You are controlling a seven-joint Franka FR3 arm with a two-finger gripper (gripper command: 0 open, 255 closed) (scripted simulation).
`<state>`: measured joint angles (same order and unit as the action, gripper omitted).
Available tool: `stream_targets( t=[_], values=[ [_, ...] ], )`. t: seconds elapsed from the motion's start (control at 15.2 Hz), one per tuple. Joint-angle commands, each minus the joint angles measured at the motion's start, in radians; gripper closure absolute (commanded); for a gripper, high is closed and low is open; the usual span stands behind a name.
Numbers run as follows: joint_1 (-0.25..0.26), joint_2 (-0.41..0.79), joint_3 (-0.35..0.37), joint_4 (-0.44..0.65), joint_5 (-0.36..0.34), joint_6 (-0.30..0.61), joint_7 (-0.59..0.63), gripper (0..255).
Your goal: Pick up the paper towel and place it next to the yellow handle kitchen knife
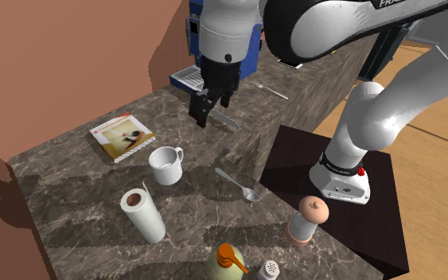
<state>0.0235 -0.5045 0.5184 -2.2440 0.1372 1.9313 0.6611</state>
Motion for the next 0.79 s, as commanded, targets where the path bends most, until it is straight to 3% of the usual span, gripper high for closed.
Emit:
stream_targets(
  t=[0.0, 0.4, 0.73],
  values=[
    [-0.009, 0.065, 0.064, 0.033, -0.015, 0.035, 0.073, 0],
    [-0.055, 0.291, 0.236, 0.167, -0.144, 0.099, 0.291, 0],
    [-0.050, 0.551, 0.352, 0.323, -0.370, 0.099, 0.527, 0]
  ],
)
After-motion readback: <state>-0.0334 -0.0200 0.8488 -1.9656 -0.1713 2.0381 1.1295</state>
